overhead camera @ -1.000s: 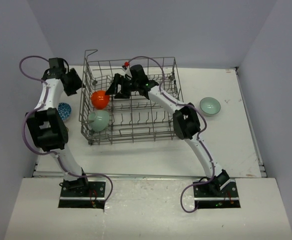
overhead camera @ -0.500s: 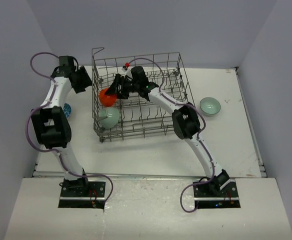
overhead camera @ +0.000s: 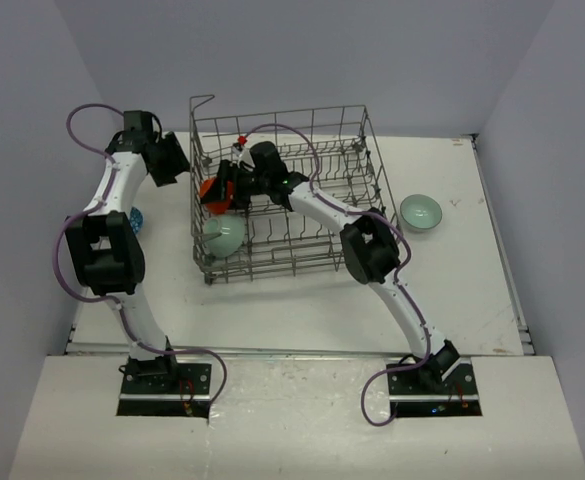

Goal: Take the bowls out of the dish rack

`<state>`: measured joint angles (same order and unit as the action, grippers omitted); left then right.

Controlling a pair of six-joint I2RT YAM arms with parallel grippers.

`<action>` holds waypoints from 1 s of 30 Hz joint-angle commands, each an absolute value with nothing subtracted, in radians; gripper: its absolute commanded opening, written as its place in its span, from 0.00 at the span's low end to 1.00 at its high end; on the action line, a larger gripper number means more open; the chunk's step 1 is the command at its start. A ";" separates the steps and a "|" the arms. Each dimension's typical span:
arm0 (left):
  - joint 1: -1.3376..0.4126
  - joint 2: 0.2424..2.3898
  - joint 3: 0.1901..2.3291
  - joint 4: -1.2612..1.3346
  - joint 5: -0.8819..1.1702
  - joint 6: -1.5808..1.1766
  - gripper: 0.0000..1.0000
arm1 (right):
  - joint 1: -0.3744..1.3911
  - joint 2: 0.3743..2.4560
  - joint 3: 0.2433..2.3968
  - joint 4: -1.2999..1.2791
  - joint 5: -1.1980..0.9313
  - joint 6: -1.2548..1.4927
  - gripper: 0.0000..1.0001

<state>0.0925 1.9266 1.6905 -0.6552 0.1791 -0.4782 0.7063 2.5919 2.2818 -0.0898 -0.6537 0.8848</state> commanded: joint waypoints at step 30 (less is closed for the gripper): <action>0.084 1.988 1.787 -0.664 0.308 -0.456 0.60 | 0.652 2.635 2.338 0.127 -0.676 1.011 0.43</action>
<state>0.0978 1.9789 1.7485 -0.6758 0.2310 -0.4530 0.6476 2.6457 2.3394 0.0334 -0.6460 0.9749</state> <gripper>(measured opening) 0.599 0.451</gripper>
